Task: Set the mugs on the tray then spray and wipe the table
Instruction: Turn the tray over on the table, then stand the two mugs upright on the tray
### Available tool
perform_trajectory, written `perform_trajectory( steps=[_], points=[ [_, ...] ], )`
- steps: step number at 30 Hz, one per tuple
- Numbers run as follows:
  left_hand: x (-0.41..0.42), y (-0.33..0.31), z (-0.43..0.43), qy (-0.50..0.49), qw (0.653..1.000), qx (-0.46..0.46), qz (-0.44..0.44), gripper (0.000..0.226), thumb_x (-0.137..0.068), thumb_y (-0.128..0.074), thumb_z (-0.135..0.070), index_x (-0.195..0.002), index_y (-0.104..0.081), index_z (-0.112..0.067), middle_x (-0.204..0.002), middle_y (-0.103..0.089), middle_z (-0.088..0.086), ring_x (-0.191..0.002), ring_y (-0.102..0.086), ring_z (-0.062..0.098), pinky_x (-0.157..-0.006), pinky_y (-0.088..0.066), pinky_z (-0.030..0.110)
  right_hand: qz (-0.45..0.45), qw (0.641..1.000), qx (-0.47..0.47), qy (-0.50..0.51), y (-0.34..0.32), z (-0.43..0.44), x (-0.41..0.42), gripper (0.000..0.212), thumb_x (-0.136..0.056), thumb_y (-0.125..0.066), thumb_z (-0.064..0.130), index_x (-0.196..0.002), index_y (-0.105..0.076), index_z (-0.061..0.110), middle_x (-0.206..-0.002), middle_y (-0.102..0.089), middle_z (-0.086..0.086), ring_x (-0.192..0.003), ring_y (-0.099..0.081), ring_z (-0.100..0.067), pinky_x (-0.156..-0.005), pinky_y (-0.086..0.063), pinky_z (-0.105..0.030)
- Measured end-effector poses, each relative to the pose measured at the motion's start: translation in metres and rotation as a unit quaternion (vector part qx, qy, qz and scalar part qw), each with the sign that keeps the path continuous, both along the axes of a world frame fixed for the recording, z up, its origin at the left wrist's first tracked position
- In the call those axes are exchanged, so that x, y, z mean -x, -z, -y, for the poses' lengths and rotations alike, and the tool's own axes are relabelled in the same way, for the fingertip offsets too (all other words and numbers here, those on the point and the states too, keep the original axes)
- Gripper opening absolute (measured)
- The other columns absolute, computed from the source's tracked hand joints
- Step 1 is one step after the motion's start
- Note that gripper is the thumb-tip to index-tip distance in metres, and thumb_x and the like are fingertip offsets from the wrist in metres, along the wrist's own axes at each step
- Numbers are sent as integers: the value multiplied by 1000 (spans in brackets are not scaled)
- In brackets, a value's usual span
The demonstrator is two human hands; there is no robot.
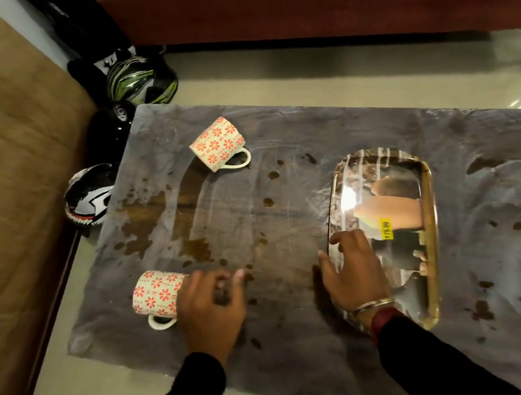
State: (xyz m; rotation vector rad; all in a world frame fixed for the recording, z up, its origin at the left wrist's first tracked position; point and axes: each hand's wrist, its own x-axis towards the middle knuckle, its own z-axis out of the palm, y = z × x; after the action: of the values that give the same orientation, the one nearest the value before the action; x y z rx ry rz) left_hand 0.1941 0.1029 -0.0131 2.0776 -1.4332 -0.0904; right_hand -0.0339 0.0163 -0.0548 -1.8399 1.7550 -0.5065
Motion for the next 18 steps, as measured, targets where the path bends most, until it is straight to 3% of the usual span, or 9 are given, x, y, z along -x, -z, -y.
perform_trajectory(
  steps=[4, 7, 12, 15, 18],
  points=[
    [-76, -5, -45, -151, 988, -9, -24, 62, -66, -84, -47, -98, -52, -4, -103, -48, 14, -90, -54, 36, -71, -53, 54, 35, 995, -50, -77, 4, 11, -46, 22, -85, -68, 22, -104, -62, 11, -110, -56, -8, -93, -63, -33, -77, -53, -39],
    [-98, 14, -78, -149, 987, -53, -17, 89, -54, -80, -61, -107, -46, 2, -116, -42, 19, -107, -48, 43, -84, -51, 61, 5, 992, -64, -112, 3, 33, -65, 25, -88, -67, 22, -108, -61, 11, -112, -56, -10, -95, -62, -35, -78, -52, -40],
    [-96, 30, -72, -174, 978, -78, -81, 123, -47, -90, -63, -136, -39, 3, -140, -34, 22, -133, -40, 37, -112, -40, 45, -17, 988, -41, -150, 10, 48, -81, 26, -85, -70, 20, -106, -62, 7, -109, -59, -16, -91, -64, -40, -77, -54, -44],
    [-92, 41, -73, -198, 967, -93, -135, 128, -45, -102, -48, -146, -36, -8, -144, -36, 14, -133, -46, 31, -109, -42, 40, -30, 985, -43, -164, 14, 46, -96, 27, -86, -71, 21, -108, -61, 8, -111, -58, -15, -89, -64, -40, -76, -53, -43],
    [-86, 49, -77, -222, 952, -102, -184, 105, -54, -100, -37, -140, -44, -16, -134, -47, 7, -122, -56, 28, -97, -47, 35, -35, 981, -41, -185, 14, 47, -109, 26, -87, -70, 23, -107, -60, 11, -111, -57, -13, -90, -63, -39, -77, -55, -46]
  ],
)
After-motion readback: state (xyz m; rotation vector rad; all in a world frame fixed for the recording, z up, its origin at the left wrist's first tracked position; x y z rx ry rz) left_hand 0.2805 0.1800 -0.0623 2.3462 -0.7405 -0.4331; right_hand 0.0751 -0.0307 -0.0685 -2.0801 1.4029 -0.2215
